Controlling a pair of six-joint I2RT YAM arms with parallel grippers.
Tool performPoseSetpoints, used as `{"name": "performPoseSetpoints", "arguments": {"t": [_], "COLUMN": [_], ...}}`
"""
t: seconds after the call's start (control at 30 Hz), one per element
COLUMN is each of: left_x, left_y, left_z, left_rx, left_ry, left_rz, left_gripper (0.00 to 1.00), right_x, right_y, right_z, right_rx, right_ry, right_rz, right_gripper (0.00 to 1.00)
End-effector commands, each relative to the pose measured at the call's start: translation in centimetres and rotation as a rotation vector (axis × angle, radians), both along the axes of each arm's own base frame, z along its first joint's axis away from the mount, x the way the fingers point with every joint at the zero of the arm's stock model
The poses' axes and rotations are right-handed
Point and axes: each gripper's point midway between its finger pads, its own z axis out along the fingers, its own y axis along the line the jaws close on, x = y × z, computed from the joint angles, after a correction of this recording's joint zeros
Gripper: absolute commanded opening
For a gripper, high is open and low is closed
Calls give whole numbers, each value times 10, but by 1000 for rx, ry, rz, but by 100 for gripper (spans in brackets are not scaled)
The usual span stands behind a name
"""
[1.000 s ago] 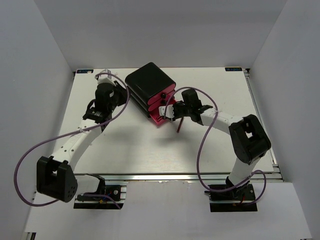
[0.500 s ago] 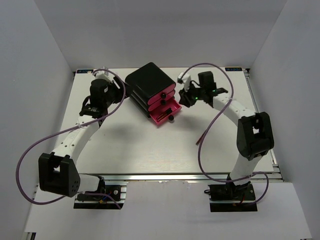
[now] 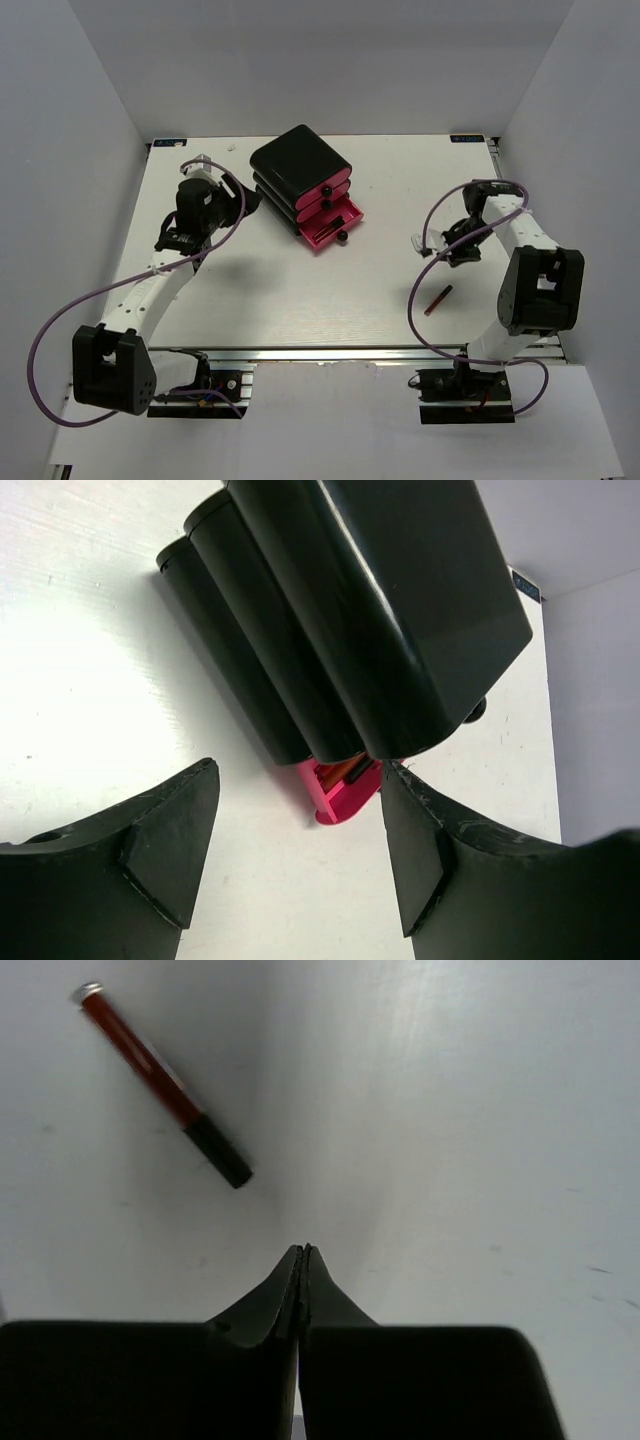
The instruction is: Organize the makeup
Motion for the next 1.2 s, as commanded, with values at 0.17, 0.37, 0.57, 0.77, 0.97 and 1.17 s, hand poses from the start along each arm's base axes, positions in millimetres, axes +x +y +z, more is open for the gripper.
{"name": "performPoseSetpoints", "arguments": {"t": [0.17, 0.37, 0.57, 0.77, 0.97, 1.17], "left_x": [-11, -14, -19, -18, -15, -16], "left_y": [9, 14, 18, 20, 17, 16], "left_z": [3, -2, 0, -1, -6, -10], "left_rx": [-14, -6, -15, -11, -32, -32], "left_ry": [-24, -14, -24, -14, -7, 2], "left_rz": [25, 35, 51, 47, 39, 35], "left_gripper": [75, 76, 76, 76, 76, 76], "right_x": [-112, -142, -116, -79, -33, -44], "right_y": [-32, -52, -41, -22, 3, 15], "right_z": [-60, -85, -116, -110, -89, -73], "right_rx": [-141, -232, -209, -115, 5, 77], "right_ry": [330, 466, 356, 225, 80, 134], "right_rz": [307, 330, 171, 128, 61, 112], "right_gripper": [0, 0, 0, 0, 0, 0]}}
